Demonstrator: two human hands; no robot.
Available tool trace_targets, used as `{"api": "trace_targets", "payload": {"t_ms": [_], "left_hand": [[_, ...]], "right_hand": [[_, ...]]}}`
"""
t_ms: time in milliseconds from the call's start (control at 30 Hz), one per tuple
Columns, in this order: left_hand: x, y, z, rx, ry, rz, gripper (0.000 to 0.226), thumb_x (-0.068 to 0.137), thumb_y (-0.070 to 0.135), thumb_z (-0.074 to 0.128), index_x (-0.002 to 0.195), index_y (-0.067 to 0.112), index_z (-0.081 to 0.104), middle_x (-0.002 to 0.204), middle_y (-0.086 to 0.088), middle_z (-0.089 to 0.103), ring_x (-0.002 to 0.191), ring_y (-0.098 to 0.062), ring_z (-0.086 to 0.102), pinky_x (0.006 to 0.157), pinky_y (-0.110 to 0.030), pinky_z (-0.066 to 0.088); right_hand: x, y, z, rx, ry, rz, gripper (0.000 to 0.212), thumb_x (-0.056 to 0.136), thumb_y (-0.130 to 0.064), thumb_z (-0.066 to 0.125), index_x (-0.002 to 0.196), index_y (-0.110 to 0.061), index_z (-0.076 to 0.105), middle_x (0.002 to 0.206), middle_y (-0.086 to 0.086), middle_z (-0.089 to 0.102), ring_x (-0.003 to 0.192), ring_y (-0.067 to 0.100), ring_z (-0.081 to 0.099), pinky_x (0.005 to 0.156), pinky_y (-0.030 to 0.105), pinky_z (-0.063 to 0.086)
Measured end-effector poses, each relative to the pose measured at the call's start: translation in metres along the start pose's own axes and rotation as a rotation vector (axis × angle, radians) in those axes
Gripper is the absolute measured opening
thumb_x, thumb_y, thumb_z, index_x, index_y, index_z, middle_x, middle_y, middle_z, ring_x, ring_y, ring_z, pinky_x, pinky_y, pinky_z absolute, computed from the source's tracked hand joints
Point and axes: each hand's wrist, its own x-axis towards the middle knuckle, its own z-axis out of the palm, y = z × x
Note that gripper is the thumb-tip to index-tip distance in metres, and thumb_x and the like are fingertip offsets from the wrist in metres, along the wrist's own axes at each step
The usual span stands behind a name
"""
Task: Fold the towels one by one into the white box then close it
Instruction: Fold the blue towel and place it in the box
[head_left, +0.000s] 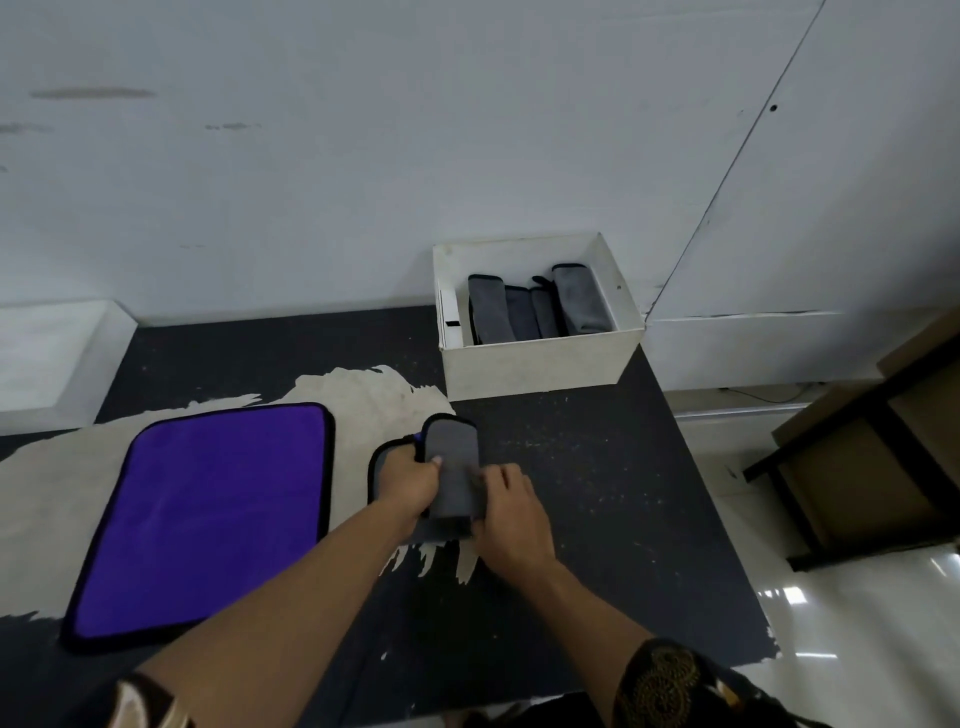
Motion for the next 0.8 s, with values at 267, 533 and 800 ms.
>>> {"api": "trace_targets", "payload": {"t_ms": [267, 533, 800], "left_hand": [[0.016, -0.027, -0.043, 0.101, -0.074, 0.109, 0.046, 0.092, 0.000, 0.052, 0.136, 0.014, 0.048, 0.132, -0.006, 0.057, 0.116, -0.022, 0.054, 0.104, -0.040, 0.045], [0.024, -0.037, -0.052, 0.126, -0.061, 0.144, 0.073, 0.095, 0.000, 0.048, 0.154, 0.027, 0.014, 0.146, -0.009, 0.044, 0.131, -0.025, 0.046, 0.112, -0.044, 0.037], [0.027, -0.039, -0.057, 0.126, -0.154, 0.129, 0.103, 0.081, -0.004, 0.067, 0.154, 0.031, 0.002, 0.150, -0.010, 0.039, 0.132, -0.025, 0.043, 0.108, -0.044, 0.041]], "right_hand": [[0.007, 0.007, 0.017, -0.055, -0.023, 0.059, 0.029, 0.091, -0.024, 0.055, 0.117, -0.021, 0.045, 0.119, 0.004, 0.047, 0.102, 0.020, 0.051, 0.085, 0.034, 0.050], [0.010, -0.005, 0.027, -0.090, -0.042, -0.013, 0.032, 0.091, -0.014, 0.052, 0.122, -0.016, 0.044, 0.122, 0.007, 0.046, 0.097, 0.019, 0.054, 0.082, 0.030, 0.049], [0.010, -0.003, 0.033, -0.113, -0.049, -0.109, 0.030, 0.087, -0.006, 0.057, 0.116, -0.013, 0.050, 0.120, 0.008, 0.044, 0.087, 0.018, 0.052, 0.072, 0.025, 0.047]]}}
